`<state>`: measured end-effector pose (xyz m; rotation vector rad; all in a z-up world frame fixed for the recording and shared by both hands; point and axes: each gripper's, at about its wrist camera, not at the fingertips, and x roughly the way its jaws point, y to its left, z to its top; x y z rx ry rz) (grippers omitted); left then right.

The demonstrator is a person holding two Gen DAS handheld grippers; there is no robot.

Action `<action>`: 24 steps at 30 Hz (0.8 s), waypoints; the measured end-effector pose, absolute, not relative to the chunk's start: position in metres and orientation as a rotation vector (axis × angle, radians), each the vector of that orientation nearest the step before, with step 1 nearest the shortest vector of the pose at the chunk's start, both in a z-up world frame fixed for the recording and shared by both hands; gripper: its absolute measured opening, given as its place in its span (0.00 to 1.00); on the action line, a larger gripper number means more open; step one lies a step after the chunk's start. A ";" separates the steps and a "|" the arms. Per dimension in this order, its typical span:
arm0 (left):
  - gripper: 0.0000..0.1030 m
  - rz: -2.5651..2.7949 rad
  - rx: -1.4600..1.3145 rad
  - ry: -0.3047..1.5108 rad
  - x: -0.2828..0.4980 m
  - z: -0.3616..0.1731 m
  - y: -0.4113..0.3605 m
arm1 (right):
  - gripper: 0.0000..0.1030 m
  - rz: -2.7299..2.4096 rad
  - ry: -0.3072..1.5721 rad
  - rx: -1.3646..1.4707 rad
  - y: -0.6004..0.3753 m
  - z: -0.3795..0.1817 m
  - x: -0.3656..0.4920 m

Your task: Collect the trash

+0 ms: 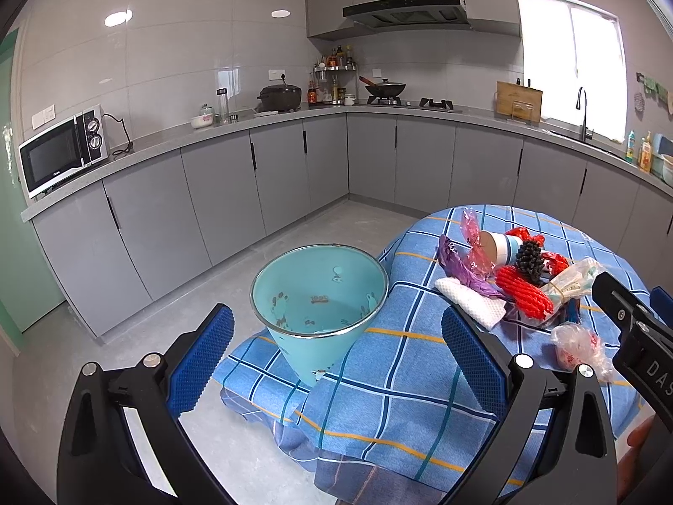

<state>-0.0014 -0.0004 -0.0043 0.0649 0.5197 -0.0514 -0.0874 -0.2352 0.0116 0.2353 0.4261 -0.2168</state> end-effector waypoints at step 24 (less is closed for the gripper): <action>0.95 -0.099 0.050 0.568 0.008 -0.026 -0.007 | 0.96 -0.242 0.438 0.234 -0.254 0.002 -0.084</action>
